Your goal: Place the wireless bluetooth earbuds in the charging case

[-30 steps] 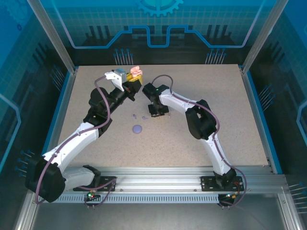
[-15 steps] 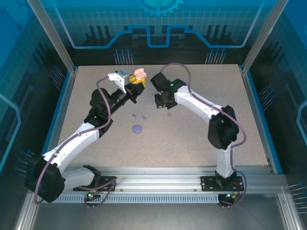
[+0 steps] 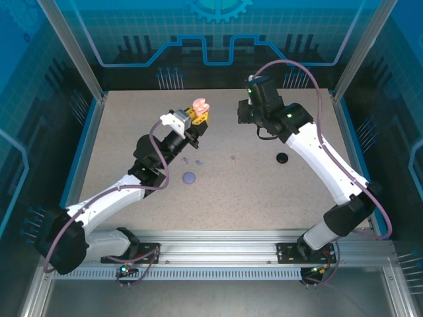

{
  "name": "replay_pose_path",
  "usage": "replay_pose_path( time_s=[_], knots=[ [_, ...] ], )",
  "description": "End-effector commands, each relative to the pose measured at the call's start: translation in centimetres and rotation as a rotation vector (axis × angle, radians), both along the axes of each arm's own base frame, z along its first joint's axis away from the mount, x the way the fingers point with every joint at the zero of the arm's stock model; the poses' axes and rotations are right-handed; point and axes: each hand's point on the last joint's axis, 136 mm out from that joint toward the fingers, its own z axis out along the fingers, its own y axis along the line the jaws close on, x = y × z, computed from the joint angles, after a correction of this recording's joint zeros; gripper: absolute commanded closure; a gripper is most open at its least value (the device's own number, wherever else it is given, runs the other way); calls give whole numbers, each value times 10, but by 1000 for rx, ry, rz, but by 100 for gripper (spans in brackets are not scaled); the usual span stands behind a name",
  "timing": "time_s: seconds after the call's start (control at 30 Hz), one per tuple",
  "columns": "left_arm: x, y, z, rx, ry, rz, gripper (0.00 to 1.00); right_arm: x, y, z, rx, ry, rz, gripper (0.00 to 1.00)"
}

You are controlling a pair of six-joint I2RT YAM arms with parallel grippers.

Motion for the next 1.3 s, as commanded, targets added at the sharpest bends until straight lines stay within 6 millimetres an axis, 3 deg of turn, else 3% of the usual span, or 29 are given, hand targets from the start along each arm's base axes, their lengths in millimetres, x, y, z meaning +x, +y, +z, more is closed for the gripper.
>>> replay_pose_path(
  time_s=[0.0, 0.23, 0.5, 0.93, 1.27],
  knots=[
    [3, 10, 15, -37, -96, 94, 100, -2, 0, 45, 70, -136, 34, 89],
    [12, 0, 3, -53, -75, 84, 100, -19, 27, 88, 214, -255, 205, 89],
    [16, -15, -7, -58, -42, 28, 100, -37, 58, 110, 245, -344, 397, 89],
    [14, -28, -10, -49, -27, -30, 100, -50, 96, 93, 209, -351, 575, 89],
    [13, -30, -10, -43, -28, -35, 100, -51, 113, 78, 154, -309, 635, 89]
  ],
)
